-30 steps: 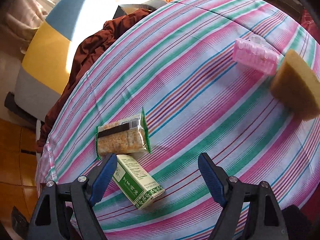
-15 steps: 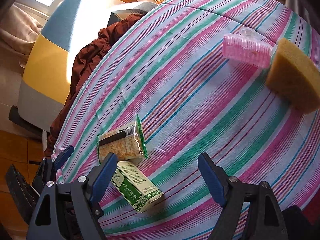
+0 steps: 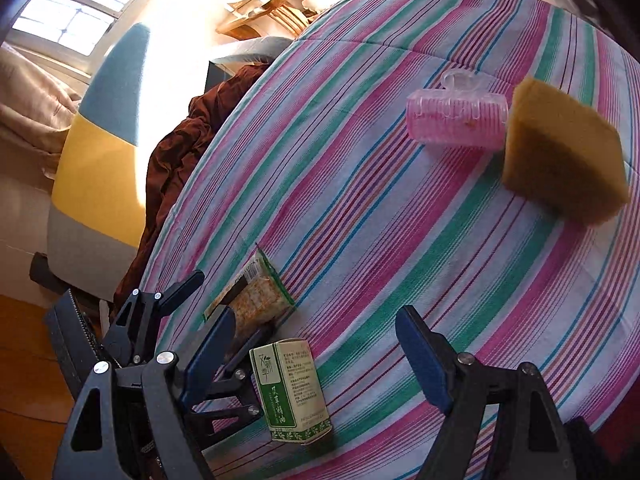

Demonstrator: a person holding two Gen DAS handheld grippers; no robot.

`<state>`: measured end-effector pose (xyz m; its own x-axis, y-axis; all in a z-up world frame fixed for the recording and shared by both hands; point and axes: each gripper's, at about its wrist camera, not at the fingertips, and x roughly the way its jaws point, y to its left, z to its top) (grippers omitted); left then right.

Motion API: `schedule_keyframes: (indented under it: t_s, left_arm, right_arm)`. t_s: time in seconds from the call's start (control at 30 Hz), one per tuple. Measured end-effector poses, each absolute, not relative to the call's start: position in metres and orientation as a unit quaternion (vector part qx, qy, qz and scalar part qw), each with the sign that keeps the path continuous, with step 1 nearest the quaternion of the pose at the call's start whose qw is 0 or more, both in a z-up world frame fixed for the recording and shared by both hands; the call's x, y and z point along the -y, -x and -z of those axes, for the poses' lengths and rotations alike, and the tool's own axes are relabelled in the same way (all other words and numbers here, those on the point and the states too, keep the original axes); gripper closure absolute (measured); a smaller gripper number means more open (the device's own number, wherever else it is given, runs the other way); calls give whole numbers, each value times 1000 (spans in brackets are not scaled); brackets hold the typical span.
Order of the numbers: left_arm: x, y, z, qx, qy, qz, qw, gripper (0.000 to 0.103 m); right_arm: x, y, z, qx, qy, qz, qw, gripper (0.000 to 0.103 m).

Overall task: Organize objects
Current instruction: 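Grasp the cracker packet with the left tool while the right tool grasps the green box, then carry the cracker packet and green box into the gold tray and open both tools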

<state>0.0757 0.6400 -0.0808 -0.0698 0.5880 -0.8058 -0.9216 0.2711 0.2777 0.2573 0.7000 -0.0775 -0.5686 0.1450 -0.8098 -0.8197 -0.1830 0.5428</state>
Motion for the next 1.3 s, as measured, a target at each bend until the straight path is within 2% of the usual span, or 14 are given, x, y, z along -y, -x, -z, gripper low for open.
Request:
schedule_keyframes:
  t_s: [0.03,0.17,0.47,0.63,0.7,0.77,0.83,1.07,1.3]
  left_arm:
    - [-643,-72,81,-439,202,-578,657,24]
    - [-637,-64,82,-379,282,-587,657,56]
    - [-545,-43,81,-292,371,-705,529,57]
    - [-467,-46,81,-260,381,-755,466,57]
    - [-439,-44,83,-241,387,-770,446,57]
    - [-419,-50,83,-233,383,-782,432,57]
    - [-397,-53,84,-218,378,-796,420,57]
    - [-380,-57,90,-197,360,-810,418,56]
    - [-379,-57,92,-191,352,-814,420,56]
  right_arm:
    - [-701,-257,79,-543,315,-700,342,19]
    - [-700,-254,80,-537,329,-702,333,19]
    - [-686,-204,88,-490,409,-727,254,22]
    - [-672,-182,92,-439,467,-728,243,29]
    - [-669,-178,93,-421,479,-728,252,37]
    - [-668,-176,92,-406,488,-726,265,58]
    - [-669,-175,93,-401,491,-725,271,66]
    - [-649,-148,87,-334,525,-739,256,68]
    - [-588,-80,80,-268,550,-769,186,68]
